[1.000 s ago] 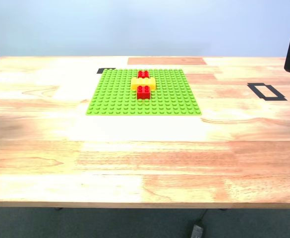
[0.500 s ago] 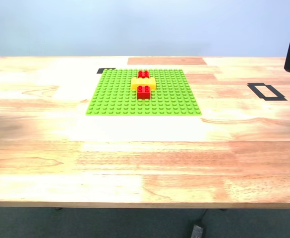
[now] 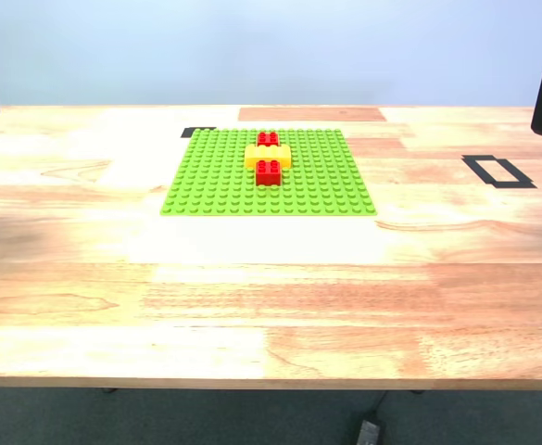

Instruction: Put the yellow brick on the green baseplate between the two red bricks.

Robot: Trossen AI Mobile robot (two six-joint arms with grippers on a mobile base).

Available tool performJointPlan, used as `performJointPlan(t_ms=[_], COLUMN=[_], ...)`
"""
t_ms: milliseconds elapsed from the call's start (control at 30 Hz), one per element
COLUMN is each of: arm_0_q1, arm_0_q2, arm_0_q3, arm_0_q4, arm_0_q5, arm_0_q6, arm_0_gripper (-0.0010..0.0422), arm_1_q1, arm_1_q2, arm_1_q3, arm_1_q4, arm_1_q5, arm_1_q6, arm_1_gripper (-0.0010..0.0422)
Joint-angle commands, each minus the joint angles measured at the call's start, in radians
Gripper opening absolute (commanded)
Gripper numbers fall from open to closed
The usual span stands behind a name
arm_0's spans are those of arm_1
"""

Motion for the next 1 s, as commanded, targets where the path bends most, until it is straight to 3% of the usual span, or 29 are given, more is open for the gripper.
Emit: performJointPlan(t_ms=[33, 1000], arm_0_q1=[0.000, 0.000], arm_0_q2=[0.000, 0.000], arm_0_q3=[0.003, 0.007], arm_0_q4=[-0.010, -0.024], arm_0_q5=[0.000, 0.000], arm_0_q6=[-0.001, -0.002], arm_0_gripper=[0.0000, 0.0000], arm_1_q1=[0.000, 0.000], arm_1_q2=[0.000, 0.000], arm_1_q3=[0.000, 0.000], arm_1_q4=[0.000, 0.000], arm_1_q5=[0.000, 0.000], arm_1_q6=[0.001, 0.000], arm_1_gripper=[0.0000, 0.0000])
